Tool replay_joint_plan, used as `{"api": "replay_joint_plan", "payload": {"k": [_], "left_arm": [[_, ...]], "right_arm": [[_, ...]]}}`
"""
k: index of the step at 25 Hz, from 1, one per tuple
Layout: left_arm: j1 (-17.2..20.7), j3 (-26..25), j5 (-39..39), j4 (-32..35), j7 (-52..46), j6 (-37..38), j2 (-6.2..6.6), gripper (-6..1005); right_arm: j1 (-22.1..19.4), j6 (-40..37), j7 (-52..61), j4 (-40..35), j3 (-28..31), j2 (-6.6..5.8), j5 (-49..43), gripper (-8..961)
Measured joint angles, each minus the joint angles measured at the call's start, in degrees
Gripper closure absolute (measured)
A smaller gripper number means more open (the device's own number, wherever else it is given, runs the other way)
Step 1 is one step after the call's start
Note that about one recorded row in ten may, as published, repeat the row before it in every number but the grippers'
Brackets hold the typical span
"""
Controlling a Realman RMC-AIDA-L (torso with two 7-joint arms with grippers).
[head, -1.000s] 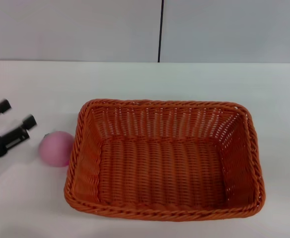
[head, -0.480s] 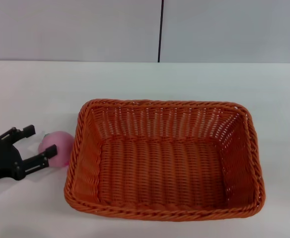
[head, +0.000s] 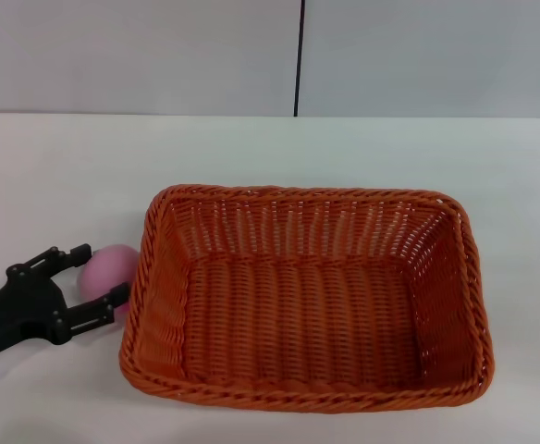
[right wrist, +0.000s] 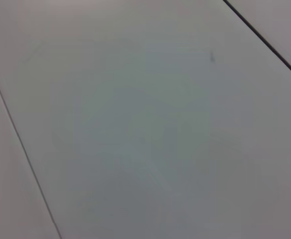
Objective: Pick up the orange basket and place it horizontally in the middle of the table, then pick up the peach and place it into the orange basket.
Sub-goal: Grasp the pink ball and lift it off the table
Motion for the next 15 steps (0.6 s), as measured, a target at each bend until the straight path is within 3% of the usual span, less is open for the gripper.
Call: {"api": "replay_joint_plan", "payload": {"k": [8,15], "left_arm": [[-0.11,0.07,-0.25,0.49,-0.09,0.92,-0.35,185],[-0.03,-0.45,-0.79,1.08,-0.09,1.4,-0.53,424]], "right_arm": [[-0.67,-0.07,-0.03,0.09,0.0,0.0,-0.08,489],[-0.75,-0.09,-0.05,0.89,0.0,0.0,-0.13,493]]}}
